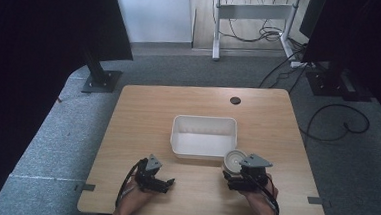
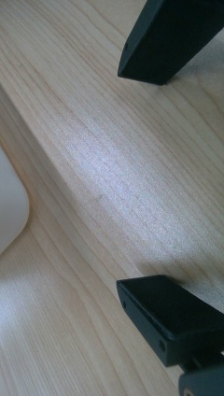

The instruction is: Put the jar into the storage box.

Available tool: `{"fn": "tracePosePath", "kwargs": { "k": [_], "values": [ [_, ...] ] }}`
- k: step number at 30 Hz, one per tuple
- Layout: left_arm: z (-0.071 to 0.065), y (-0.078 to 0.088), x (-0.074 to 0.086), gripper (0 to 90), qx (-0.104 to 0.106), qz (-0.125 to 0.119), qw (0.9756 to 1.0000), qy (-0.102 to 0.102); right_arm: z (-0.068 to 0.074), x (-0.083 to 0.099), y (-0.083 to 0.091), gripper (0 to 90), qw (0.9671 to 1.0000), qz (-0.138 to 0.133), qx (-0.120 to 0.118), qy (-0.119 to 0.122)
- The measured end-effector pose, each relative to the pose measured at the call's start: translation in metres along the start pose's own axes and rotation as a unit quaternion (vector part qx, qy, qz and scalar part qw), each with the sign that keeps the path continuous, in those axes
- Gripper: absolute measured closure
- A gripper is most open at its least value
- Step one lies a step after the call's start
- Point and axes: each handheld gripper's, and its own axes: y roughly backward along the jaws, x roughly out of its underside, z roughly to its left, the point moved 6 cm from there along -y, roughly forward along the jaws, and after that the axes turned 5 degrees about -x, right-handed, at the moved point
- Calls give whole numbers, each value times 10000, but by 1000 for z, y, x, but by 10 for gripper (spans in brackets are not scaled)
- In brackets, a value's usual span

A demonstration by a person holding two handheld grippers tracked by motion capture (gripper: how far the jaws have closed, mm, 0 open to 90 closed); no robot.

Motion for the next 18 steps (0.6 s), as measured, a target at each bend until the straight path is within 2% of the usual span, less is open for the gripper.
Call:
{"fn": "tracePosePath", "kwargs": {
  "k": [18],
  "values": [
    [0,0,0,13,0,0,10000,1,14,-19,-18,95,9998,-85,-177,47]
  ]
}}
